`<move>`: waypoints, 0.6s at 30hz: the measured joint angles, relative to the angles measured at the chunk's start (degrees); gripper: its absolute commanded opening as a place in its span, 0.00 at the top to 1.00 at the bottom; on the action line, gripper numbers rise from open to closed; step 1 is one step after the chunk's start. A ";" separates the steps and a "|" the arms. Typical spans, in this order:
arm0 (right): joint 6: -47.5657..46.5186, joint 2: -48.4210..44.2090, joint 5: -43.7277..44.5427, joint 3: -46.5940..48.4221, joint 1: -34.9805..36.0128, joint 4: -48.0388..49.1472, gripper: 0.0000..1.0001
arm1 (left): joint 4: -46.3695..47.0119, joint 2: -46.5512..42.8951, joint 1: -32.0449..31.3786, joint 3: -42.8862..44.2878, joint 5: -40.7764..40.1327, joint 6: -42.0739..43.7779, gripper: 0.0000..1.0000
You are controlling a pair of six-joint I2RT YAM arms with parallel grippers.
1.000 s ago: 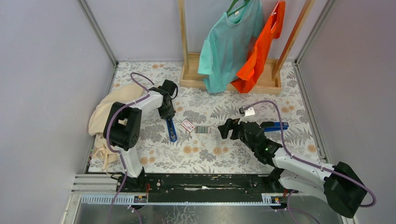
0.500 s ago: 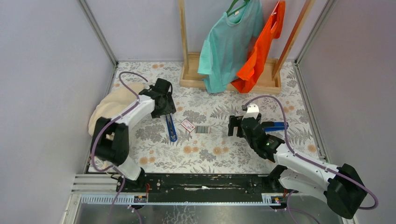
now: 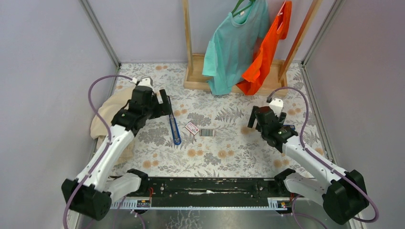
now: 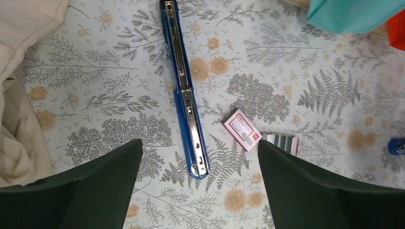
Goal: Load the staples into the stapler
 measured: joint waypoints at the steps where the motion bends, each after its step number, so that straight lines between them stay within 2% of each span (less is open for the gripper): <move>1: 0.96 0.42 0.57 0.63 -1.05 -0.98 0.01 | 0.57 -1.97 0.04 -0.90 0.39 0.44 0.01; 6: 5.75 3.30 1.05 3.45 -7.82 -5.27 0.00 | 3.28 -12.00 0.04 -5.75 2.03 2.12 0.00; 10: 9.62 7.32 0.35 5.99 -13.79 -8.15 0.04 | 4.98 -18.23 -0.20 -9.07 1.55 2.75 0.00; 18: 18.64 14.05 -0.92 8.79 -18.84 -11.93 0.15 | 6.49 -20.52 -2.10 -9.92 0.76 3.85 0.00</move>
